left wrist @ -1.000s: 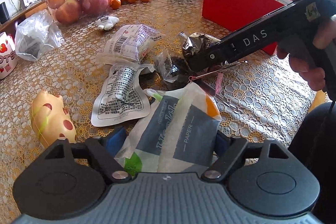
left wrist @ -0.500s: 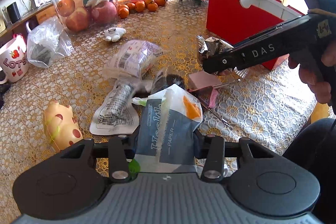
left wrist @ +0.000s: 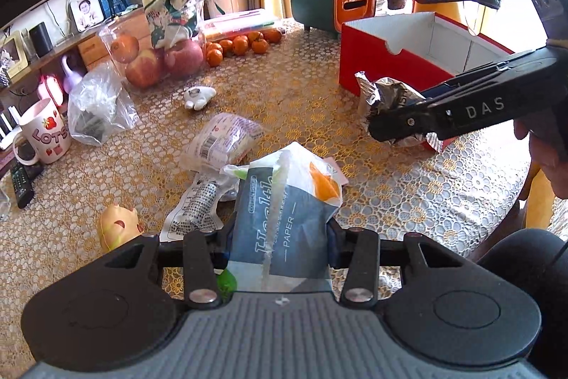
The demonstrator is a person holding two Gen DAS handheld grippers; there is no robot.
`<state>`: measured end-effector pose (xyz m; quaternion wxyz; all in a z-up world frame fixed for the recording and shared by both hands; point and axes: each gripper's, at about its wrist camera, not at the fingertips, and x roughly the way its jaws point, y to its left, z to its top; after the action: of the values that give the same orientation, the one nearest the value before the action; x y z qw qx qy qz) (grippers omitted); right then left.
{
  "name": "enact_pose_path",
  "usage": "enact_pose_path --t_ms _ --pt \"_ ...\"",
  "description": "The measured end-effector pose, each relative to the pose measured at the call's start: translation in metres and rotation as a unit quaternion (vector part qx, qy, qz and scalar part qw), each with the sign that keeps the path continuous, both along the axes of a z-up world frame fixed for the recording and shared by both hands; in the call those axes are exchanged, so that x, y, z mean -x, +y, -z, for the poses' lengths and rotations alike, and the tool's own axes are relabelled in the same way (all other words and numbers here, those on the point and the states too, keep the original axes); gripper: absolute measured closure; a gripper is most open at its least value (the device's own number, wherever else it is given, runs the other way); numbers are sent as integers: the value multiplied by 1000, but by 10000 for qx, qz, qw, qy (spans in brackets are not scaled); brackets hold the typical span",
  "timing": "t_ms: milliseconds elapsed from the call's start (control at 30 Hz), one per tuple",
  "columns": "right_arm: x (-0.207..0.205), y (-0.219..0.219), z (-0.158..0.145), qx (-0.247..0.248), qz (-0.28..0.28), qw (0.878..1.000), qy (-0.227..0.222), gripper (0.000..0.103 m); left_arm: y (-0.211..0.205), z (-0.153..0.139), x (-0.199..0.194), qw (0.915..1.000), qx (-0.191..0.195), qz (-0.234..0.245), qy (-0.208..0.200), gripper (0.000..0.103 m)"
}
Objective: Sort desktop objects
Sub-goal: 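Lift tissue pack with left gripper while right gripper carries foil bag toward red box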
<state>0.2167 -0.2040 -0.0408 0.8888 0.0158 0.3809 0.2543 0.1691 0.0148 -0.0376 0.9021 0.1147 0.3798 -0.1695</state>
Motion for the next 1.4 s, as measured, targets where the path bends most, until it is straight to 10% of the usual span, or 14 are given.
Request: enact_pose_path --t_ms 633,1400 --pt "36 -72 -52 14 109 9999 -127 48 -98 -55 24 9992 10 326 -218 59" --pt "-2 -176 -79 601 888 9941 -134 48 -215 -102 -35 9959 -11 888 -165 58"
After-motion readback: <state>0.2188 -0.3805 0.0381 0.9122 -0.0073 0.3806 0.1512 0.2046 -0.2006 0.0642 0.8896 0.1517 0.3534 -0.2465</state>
